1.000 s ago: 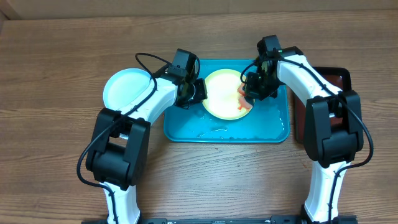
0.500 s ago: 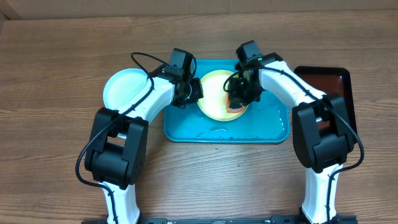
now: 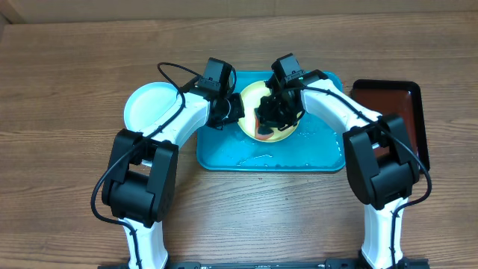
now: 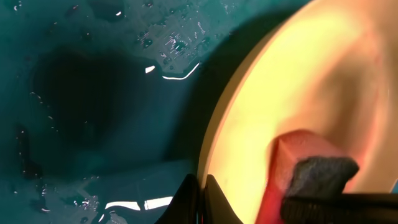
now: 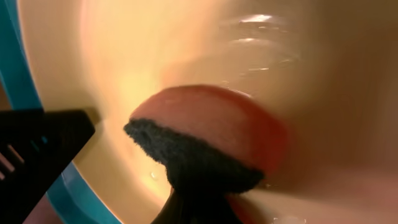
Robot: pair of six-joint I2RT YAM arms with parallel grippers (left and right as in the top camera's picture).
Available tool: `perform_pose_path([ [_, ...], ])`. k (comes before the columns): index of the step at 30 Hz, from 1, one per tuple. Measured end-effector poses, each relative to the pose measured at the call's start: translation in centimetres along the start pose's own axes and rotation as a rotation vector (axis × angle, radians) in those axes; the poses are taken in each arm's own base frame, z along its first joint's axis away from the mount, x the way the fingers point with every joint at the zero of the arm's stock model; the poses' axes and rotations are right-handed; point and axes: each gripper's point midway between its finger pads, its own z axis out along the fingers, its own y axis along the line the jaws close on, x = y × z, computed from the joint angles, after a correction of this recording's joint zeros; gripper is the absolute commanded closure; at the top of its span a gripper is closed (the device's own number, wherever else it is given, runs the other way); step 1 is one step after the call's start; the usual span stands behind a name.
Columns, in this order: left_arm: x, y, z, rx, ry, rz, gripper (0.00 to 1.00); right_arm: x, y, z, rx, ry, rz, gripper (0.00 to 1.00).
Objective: Clean dirty plates on tray and stack at the side
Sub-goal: 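Scrub the yellow plate sauce with the right-gripper sponge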
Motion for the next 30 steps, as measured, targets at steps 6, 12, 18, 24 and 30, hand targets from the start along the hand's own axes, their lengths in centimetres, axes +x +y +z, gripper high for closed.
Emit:
perform_pose_path([
  [6,-0.1,-0.2,0.0,0.009,-0.003,0.001,0.96,-3.3,-1.7,-0.7,0.048,-0.129,-0.005,0.96],
  [12,0.0,-0.4,0.0,0.017,0.002,0.002,0.96,-6.0,-4.0,-1.7,0.140,-0.242,-0.001,0.96],
  [18,0.1,-0.5,0.0,0.026,0.007,0.003,0.96,-5.8,-5.8,-2.0,0.240,-0.246,0.007,0.96],
  [24,0.6,-1.1,0.1,0.037,0.020,0.013,0.96,-3.0,-7.1,-2.5,0.317,-0.138,0.035,0.96],
  [30,1.1,-1.6,0.2,0.050,0.038,0.019,0.96,-0.1,-8.0,-3.0,0.359,-0.026,0.060,0.96],
])
